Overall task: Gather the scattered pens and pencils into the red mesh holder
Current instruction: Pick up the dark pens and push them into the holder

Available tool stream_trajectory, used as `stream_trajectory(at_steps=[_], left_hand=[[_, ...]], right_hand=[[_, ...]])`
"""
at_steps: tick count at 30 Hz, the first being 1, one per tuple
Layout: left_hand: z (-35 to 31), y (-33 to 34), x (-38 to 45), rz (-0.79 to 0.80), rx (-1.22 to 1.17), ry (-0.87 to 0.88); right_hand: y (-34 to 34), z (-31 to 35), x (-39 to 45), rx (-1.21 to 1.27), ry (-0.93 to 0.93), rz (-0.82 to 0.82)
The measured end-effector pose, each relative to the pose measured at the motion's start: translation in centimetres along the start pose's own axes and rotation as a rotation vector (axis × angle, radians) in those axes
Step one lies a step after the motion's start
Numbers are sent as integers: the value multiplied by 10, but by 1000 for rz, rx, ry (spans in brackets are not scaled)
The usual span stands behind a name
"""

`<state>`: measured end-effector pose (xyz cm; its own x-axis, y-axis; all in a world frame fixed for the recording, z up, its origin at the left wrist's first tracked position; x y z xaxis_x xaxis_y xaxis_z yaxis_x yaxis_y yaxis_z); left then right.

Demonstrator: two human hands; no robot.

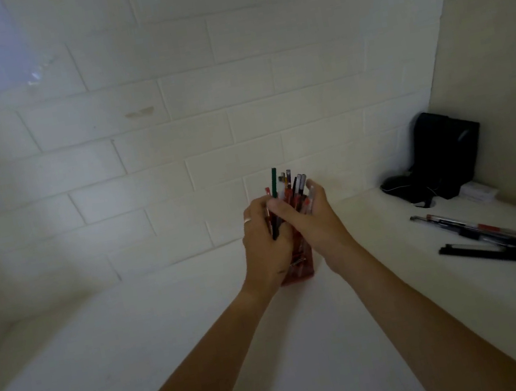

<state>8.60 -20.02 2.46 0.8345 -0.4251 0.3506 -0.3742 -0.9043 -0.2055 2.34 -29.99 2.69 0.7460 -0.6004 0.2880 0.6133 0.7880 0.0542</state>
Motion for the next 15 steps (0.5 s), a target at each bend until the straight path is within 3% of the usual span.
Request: stream_trajectory(at_steps=[15], left_hand=[[9, 5, -18, -34, -45, 139]], right_hand=[[8, 11, 20, -195, -226, -92]])
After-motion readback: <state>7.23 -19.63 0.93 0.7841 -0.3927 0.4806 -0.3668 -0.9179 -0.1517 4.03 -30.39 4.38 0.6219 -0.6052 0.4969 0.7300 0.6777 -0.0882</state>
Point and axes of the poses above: each hand's wrist, its own x-axis towards the middle knuckle, its own y-axis out of the palm, z = x × y, the point moved 7 cm from there along x, towards the middle knuckle, and after that the axes turned 10 degrees about -y, right-handed, at the moved point
